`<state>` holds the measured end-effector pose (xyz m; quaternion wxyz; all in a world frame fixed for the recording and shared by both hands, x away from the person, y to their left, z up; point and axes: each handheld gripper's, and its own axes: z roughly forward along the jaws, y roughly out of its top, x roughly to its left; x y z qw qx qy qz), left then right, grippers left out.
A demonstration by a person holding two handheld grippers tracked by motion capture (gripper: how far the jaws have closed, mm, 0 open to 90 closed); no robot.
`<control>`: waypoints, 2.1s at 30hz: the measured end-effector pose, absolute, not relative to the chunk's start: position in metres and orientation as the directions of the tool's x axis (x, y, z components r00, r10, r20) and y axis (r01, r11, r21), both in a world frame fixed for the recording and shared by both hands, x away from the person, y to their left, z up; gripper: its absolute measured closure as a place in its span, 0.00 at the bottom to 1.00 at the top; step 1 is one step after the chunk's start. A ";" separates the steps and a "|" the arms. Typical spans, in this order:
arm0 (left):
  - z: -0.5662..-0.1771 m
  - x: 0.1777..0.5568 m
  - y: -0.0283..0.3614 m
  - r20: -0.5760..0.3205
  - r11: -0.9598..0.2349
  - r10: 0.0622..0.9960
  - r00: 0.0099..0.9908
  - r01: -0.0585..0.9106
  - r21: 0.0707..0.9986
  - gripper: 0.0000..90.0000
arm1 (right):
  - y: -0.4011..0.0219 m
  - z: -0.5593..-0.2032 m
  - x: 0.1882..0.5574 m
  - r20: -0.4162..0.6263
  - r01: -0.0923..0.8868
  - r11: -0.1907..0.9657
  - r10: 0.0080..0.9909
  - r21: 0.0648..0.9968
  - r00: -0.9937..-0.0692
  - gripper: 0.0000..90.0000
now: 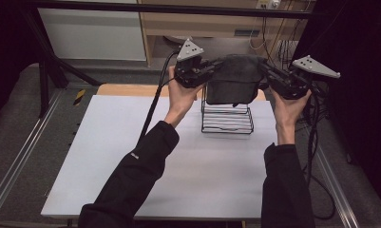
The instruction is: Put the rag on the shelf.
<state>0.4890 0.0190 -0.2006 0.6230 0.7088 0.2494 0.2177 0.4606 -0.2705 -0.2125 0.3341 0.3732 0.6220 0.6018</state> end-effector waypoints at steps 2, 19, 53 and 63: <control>-0.203 0.487 0.019 -0.006 -0.100 0.621 0.784 0.087 0.991 0.88 | -0.271 -0.214 0.459 0.028 0.063 0.004 0.865 0.998 -0.501 0.89; -0.222 0.471 0.020 -0.017 -0.160 0.602 0.798 0.142 0.977 0.86 | -0.273 -0.232 0.442 -0.003 0.104 0.069 0.846 0.992 -0.533 0.87; -0.250 0.455 0.020 0.007 -0.288 0.621 0.784 0.220 0.932 0.70 | -0.274 -0.255 0.424 -0.018 0.264 0.181 0.855 0.947 -0.518 0.61; -0.260 0.454 0.020 0.009 -0.311 0.626 0.779 0.240 0.920 0.65 | -0.275 -0.271 0.424 -0.001 0.318 0.194 0.855 0.928 -0.518 0.51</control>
